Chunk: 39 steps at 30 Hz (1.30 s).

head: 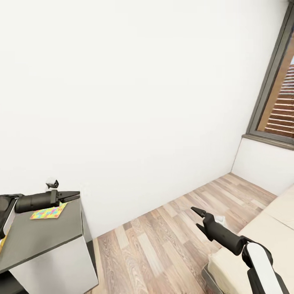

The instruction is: Put all the toys in the child's room - the three board games (two on the bed and one on the table), the two jigsaw puzzles on the table, and the tennis ball on the table - inside the toy box on the table in the child's room.

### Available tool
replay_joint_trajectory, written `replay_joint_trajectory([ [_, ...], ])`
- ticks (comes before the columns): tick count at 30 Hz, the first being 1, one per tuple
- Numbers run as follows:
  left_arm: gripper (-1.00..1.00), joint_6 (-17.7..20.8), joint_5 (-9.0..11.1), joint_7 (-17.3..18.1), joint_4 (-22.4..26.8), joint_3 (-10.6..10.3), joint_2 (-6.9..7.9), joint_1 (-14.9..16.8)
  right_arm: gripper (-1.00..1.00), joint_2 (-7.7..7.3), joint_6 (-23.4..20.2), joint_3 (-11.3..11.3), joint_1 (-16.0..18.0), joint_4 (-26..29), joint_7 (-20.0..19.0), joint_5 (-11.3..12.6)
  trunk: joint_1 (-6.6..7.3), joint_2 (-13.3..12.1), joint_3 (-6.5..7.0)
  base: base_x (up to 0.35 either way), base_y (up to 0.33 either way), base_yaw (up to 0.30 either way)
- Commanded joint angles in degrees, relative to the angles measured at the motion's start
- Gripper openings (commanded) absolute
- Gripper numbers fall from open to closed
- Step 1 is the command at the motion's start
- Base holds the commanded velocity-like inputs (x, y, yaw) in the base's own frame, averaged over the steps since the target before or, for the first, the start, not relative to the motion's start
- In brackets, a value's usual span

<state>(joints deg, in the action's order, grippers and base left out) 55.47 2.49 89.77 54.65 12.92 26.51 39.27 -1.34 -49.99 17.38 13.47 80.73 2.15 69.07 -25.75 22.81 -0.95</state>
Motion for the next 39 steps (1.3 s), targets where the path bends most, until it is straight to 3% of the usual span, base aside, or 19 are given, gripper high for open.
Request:
replay_joint_trajectory([
  [1, 1.0, 0.61, -0.03, 0.23, 0.02, -0.02, 0.03, 0.01, 1.0, 0.02, -0.27, 0.07, 0.06, 0.0, 0.23, 0.27, -0.03, 0.11, -0.1, 0.0, 0.0, -0.277],
  [20, 1.0, 0.61, -0.03, 0.23, 0.02, -0.08, 0.03, 0.01, 1.0, -0.03, -0.24, 0.11, 0.06, -0.38, 0.23, 0.27, -0.03, 0.11, -0.1, -0.011, -0.012, -0.277],
  [39, 1.0, 0.61, -0.09, 0.23, 0.02, -0.17, -0.06, 0.01, 1.0, -0.06, -0.19, 0.15, 0.06, -0.4, 0.23, 0.25, -0.03, 0.11, -0.19, -0.174, -0.193, -0.277],
])
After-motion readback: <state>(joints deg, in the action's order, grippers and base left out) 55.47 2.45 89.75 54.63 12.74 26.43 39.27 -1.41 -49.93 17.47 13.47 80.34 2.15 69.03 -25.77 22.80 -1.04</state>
